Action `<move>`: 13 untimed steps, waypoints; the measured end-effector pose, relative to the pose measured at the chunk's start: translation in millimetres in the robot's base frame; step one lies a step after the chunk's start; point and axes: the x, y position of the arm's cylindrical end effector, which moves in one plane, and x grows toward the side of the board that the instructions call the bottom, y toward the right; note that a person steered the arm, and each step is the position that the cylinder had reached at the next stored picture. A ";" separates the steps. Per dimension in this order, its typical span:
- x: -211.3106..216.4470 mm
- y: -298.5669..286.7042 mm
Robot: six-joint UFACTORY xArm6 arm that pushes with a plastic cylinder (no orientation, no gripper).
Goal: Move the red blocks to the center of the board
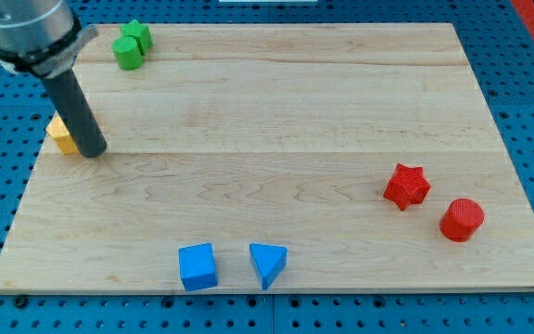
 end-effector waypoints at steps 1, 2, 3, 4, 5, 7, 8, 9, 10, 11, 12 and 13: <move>11.3 36.1; 11.3 36.1; 11.3 36.6; 15.2 37.0; 70.1 108.1; 100.5 321.1; 136.3 395.5; 148.2 468.7; 94.4 469.6; 62.5 399.4; 99.6 456.7; 130.0 436.3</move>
